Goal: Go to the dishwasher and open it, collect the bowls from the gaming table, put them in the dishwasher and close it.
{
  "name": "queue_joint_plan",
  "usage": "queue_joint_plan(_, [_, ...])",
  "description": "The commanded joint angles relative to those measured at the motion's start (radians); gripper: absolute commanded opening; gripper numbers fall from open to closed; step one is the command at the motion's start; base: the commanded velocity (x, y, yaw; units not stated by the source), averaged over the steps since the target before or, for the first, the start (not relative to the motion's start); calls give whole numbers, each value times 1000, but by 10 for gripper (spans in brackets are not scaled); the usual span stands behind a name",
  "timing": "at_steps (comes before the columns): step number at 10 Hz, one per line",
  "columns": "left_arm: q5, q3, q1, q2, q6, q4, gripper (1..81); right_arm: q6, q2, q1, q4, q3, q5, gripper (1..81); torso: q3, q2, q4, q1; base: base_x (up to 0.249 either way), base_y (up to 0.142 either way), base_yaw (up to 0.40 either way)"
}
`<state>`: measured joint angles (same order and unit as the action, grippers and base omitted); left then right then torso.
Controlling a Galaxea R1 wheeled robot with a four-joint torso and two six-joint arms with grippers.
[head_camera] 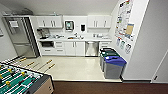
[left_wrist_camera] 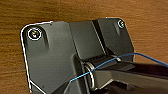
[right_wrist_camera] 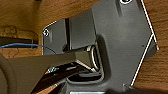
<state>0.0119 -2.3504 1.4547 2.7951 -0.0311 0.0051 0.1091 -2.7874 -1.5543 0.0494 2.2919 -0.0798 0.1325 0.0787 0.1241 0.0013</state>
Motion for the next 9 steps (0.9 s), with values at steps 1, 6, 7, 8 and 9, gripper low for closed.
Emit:
queue_joint_plan(1, [-55,32,-52,-23,-9,1,811,-2,15,44,12,-13,52,811,0,0,0,0,107,0,0])
queue_joint_plan(6, [-49,45,-52,-34,-7,-1,811,-2,15,45,12,-10,52,811,0,0,0,0,115,0,0])
queue_joint_plan(7, [-49,45,-52,-34,-7,-1,811,-2,15,48,12,-10,52,811,0,0,0,0,115,0,0])
queue_joint_plan(8, [-49,45,-52,-34,-7,-1,811,-2,15,48,10,-10,52,811,0,0,0,0,116,0,0])
queue_joint_plan(9, [-47,45,-52,-34,-7,0,811,-2,15,48,12,-10,52,811,0,0,0,0,116,0,0])
